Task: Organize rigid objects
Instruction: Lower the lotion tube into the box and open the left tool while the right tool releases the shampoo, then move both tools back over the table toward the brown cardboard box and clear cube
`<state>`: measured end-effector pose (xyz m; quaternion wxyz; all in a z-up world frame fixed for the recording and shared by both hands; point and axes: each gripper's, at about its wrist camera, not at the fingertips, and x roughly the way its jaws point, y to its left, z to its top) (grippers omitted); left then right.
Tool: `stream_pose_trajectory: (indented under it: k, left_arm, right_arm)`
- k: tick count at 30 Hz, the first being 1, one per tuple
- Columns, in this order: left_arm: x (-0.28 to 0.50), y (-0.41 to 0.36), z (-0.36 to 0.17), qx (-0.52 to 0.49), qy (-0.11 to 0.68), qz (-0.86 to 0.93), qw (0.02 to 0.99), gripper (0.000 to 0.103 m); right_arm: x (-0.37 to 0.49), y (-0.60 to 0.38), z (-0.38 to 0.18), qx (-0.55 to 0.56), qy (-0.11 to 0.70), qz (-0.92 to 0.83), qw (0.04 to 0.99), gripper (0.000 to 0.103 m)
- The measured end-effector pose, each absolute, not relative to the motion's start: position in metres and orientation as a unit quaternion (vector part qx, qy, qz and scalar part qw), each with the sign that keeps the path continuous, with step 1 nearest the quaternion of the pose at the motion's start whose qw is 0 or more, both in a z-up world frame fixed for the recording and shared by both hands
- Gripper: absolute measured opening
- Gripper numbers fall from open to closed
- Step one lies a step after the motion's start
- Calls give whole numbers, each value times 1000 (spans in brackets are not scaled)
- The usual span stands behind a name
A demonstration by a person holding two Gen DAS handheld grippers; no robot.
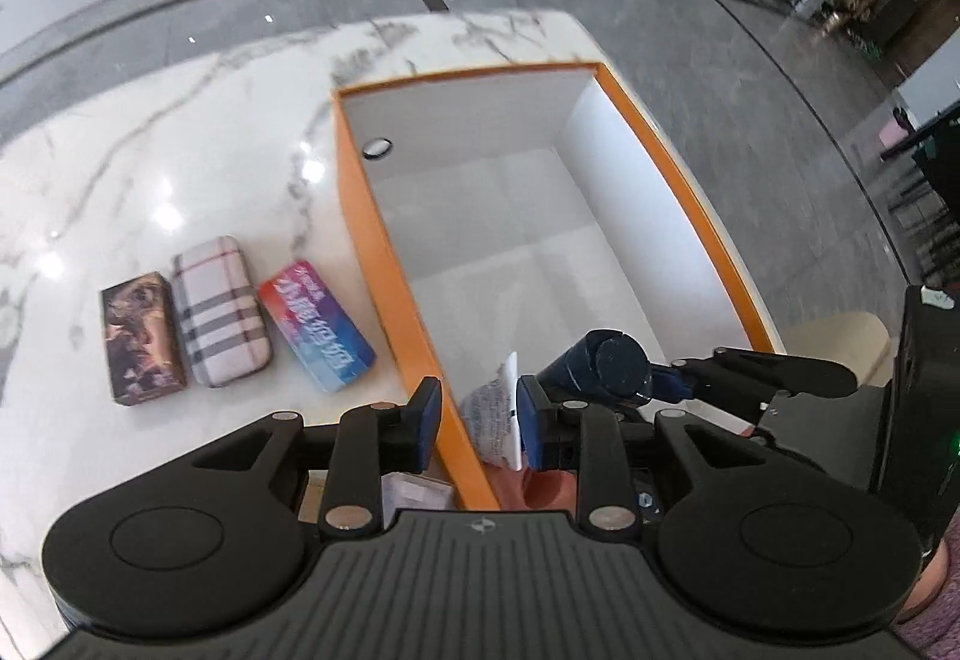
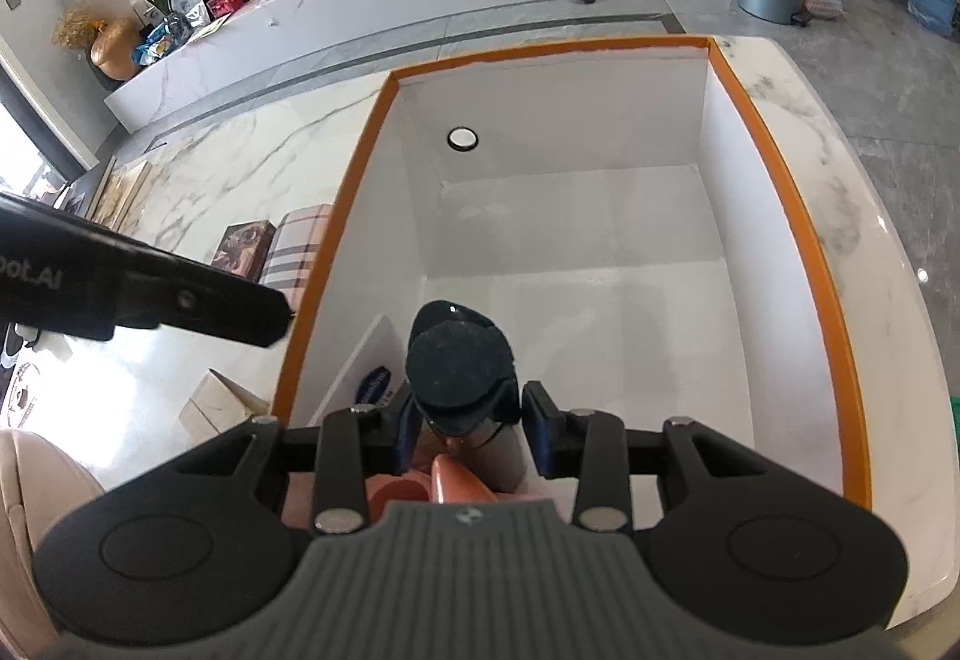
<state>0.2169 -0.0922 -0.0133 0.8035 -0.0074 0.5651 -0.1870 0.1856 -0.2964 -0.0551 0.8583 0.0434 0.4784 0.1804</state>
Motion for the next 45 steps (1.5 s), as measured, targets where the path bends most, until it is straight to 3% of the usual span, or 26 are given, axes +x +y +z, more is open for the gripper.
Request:
stream_pose_trajectory:
  k: [24,36,40,42,44,45]
  left_arm:
    - [166,-54,-1,-58,530,-165,830,32]
    - [143,-48,6,-63,481,-164,859,32]
    - [130,-38,17,-63,443,-164,879,32]
    - [124,-32,21,-55,425,-158,890,37]
    - [117,-25,25,-48,405,-148,901,52]
    - [115,-20,26,-43,398,-139,906,54]
  right_arm:
    - [170,-268,-41,-74,438,189,876,37]
    - [159,-268,-24,-53,417,162,893,62]
    - [150,-271,-13,-44,405,149,901,65]
    - [143,-271,-4,-36,392,146,908,66]
    - [136,-269,5,-25,378,152,913,66]
    - [133,-268,9,-18,370,160,915,66]
